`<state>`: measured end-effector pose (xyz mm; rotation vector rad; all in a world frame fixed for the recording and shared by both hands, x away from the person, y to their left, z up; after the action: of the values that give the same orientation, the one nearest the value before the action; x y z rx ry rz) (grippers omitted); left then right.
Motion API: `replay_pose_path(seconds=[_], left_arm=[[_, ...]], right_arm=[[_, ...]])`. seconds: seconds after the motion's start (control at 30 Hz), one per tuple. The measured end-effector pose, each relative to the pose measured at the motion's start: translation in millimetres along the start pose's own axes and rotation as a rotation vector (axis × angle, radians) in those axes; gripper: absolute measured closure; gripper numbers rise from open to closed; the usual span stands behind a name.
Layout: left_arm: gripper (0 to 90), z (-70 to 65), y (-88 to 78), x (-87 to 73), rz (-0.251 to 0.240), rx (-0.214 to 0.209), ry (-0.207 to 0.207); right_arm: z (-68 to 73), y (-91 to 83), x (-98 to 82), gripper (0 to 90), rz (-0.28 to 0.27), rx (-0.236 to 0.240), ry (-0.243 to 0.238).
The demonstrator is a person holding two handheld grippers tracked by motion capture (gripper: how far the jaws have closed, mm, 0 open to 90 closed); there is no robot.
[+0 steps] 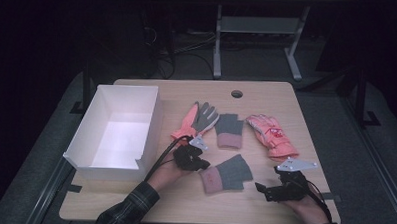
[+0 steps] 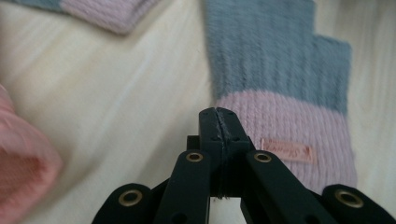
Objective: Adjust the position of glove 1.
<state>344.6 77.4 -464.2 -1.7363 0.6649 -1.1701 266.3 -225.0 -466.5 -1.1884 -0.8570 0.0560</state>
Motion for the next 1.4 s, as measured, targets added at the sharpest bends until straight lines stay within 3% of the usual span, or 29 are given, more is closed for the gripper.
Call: replay_pose_path(seconds=[0.4,0.6,0.7,0.9,1.0,1.17,1.3,1.4], left_arm=[[89.6,-25.2,-7.1,-19.8,0.000,-0.025,0.006],[89.6,-28.6,-10.6,-4.1,-0.051,-0.011,0.019],[89.6,-27.2,-6.8,3.0,-0.036,-0.003,0.045],[89.6,-26.3,3.5,19.0,-0.070,-0.026,0.031],[89.6,-29.2,7.7,24.7,-0.062,-0.028,0.044],[89.6,-31.8,24.1,23.6,-0.001,-0.007,0.062],[89.7,-33.4,23.6,21.9,0.001,-0.010,0.061],[89.7,-39.1,25.0,21.3,-0.009,-0.036,0.054]], right_arm=[[0.5,0.4,-0.3,6.6,0.004,0.000,-0.002],[1.0,1.4,0.0,6.6,0.014,0.001,0.002],[1.1,1.7,0.1,6.7,0.012,-0.003,-0.007],[0.9,2.6,-0.1,6.7,0.019,0.002,-0.006],[0.2,2.6,-0.2,6.6,0.020,-0.001,-0.010],[0.3,2.8,-0.1,6.6,0.021,-0.002,-0.009],[1.1,2.2,-0.1,6.7,0.021,0.000,-0.007],[0.6,2.5,-0.2,6.7,0.021,-0.001,-0.008]])
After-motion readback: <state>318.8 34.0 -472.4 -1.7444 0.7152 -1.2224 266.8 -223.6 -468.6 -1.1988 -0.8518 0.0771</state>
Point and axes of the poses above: each handheld gripper's, and its own axes: y roughly forward along the jaws, x roughly out of its top, z roughly to its left, the point moved 2 cm from there along y, roughly forward along the jaws, and after that the axes turned 13 degrees about z, right-handed, at the moved point
